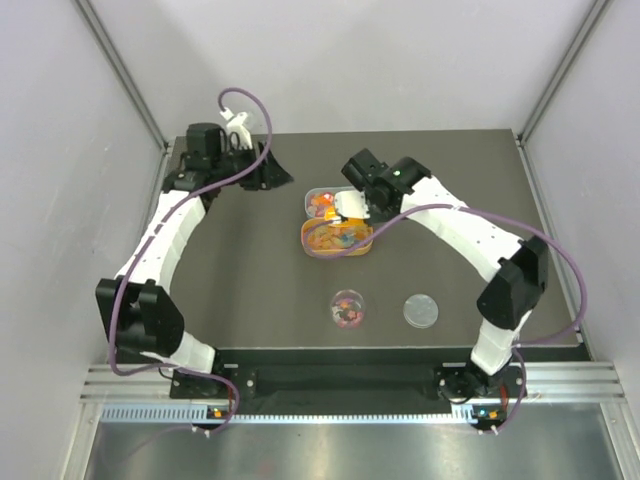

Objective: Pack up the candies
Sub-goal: Adjust the spatula.

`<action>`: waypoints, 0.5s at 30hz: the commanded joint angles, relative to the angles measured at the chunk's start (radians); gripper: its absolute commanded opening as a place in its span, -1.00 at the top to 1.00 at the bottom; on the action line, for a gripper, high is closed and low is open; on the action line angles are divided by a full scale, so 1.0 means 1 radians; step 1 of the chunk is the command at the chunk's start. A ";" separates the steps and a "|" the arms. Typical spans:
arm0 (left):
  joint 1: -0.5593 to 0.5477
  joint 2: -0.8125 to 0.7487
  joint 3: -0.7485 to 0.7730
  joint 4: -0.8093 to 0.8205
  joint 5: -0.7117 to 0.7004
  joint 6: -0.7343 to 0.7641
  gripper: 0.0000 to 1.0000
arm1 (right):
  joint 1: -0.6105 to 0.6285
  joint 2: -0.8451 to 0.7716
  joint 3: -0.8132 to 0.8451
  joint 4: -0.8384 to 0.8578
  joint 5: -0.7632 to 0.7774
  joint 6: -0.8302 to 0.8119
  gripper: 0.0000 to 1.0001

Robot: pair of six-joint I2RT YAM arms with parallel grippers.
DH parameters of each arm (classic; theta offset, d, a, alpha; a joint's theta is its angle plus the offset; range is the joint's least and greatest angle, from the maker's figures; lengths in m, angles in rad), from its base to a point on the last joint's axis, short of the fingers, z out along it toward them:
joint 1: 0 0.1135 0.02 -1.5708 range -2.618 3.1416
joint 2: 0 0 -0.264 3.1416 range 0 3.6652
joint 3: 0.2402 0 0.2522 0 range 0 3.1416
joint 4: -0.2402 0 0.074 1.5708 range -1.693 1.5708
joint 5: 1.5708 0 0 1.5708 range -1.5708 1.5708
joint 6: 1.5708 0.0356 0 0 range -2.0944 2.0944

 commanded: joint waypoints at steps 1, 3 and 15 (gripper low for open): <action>-0.049 0.032 0.013 -0.029 0.046 0.008 -0.22 | -0.004 0.069 0.131 0.071 -0.083 0.055 1.00; -0.067 0.068 0.007 -0.032 0.028 0.023 -0.22 | -0.004 0.112 0.189 0.049 -0.111 0.078 1.00; -0.116 0.192 0.025 -0.037 -0.038 0.097 0.11 | -0.004 0.072 0.277 0.058 -0.213 0.092 1.00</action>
